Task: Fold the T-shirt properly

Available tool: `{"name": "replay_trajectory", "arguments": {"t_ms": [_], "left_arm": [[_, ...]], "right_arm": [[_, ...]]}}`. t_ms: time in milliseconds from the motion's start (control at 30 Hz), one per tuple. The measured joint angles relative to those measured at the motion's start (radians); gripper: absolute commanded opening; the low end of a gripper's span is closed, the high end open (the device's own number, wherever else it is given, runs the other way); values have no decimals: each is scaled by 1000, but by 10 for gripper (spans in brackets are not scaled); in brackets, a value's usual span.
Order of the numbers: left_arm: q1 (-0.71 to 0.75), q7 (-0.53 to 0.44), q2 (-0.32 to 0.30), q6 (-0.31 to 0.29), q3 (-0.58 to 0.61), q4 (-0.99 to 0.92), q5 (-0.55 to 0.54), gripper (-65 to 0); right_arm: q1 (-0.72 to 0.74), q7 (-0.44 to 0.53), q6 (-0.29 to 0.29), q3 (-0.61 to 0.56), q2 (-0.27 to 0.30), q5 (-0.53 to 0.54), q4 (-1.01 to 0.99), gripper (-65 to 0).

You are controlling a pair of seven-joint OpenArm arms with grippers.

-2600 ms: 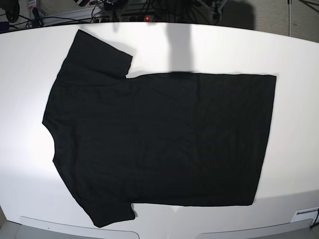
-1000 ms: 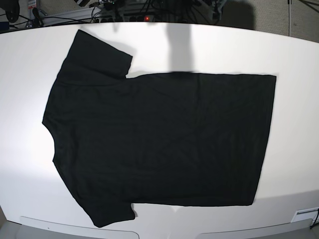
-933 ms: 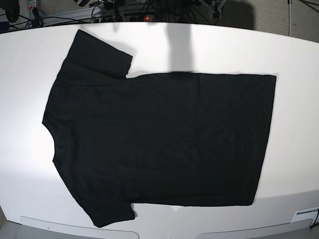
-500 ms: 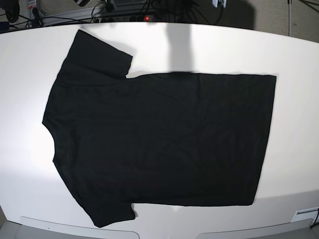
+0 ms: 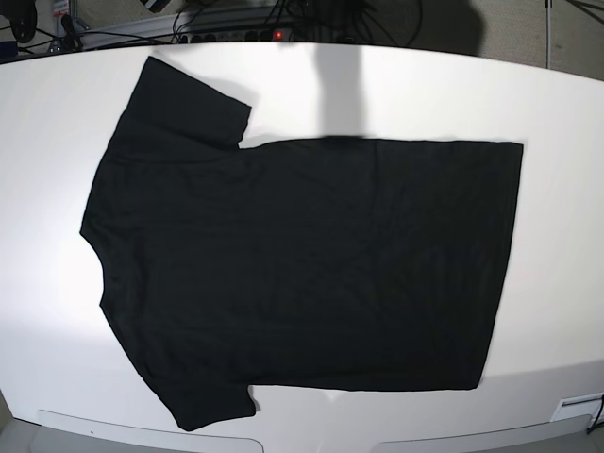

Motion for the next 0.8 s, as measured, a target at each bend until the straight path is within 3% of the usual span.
{"name": "replay_trajectory", "arguments": {"t_ms": [300, 367, 567, 700, 800], "left_arm": [[114, 89, -6, -1, 3, 393, 4, -435], [110, 86, -19, -5, 4, 446, 57, -435], [59, 75, -85, -10, 3, 532, 257, -435], [-36, -29, -171, -60, 5, 533, 445, -435], [-97, -129, -238, -92, 5, 533, 575, -434]], "right_arm": [[-203, -108, 14, 81, 143, -8, 323, -568], [-219, -124, 14, 125, 151, -20, 371, -568], [-219, -195, 7, 269, 150, -188, 505, -568], [-215, -204, 12, 346, 159, -272, 584, -568], [-201, -224, 21, 367, 185, -275, 613, -568]]}}
